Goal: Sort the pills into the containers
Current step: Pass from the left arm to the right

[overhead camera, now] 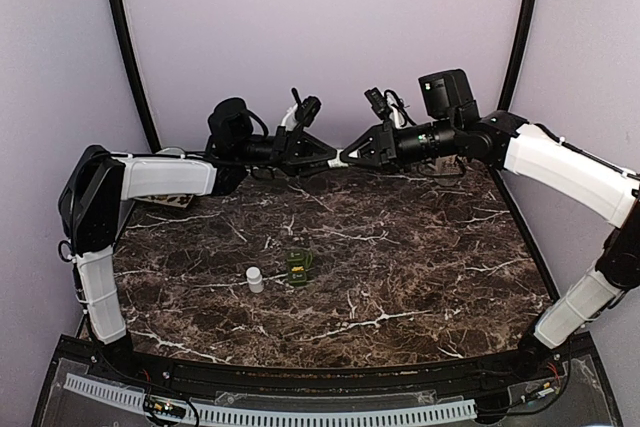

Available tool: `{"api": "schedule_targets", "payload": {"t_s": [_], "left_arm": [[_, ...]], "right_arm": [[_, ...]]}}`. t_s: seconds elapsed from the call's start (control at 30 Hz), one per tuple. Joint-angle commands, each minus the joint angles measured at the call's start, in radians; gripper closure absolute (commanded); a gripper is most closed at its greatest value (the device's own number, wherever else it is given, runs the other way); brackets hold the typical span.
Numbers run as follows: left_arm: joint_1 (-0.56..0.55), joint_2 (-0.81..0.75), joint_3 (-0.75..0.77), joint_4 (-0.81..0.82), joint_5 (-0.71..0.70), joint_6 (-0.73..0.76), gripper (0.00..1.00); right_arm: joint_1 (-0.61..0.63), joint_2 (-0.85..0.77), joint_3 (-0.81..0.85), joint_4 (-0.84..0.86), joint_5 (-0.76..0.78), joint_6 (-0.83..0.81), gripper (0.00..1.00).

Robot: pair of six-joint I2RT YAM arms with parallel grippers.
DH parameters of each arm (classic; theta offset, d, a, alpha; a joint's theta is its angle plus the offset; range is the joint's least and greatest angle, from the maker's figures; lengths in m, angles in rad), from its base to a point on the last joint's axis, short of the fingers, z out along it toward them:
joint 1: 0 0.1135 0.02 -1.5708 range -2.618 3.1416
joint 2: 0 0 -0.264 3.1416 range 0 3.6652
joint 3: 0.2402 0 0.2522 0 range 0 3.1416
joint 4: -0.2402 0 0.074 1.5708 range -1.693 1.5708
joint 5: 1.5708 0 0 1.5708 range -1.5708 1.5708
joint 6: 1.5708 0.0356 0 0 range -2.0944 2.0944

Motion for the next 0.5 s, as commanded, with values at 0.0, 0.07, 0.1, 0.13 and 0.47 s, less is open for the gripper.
{"api": "schedule_targets", "payload": {"t_s": [0.0, 0.07, 0.1, 0.13, 0.47], "left_arm": [[0.018, -0.059, -0.029, 0.058, -0.032, -0.014, 0.51], [0.021, -0.069, -0.038, 0.050, -0.038, 0.001, 0.46], [0.021, -0.076, -0.041, 0.036, -0.043, 0.019, 0.44], [0.023, -0.084, -0.048, 0.016, -0.049, 0.044, 0.44], [0.024, -0.252, -0.090, -0.413, -0.281, 0.523, 0.44]], "right_arm": [[0.009, -0.020, 0.008, 0.019, 0.021, -0.007, 0.90], [0.009, -0.022, 0.006, 0.019, 0.024, -0.006, 0.90], [0.009, -0.024, 0.006, 0.019, 0.026, -0.006, 0.90], [0.009, -0.026, 0.005, 0.020, 0.029, -0.004, 0.91], [0.005, -0.009, 0.026, -0.015, 0.035, 0.046, 0.92]]}}
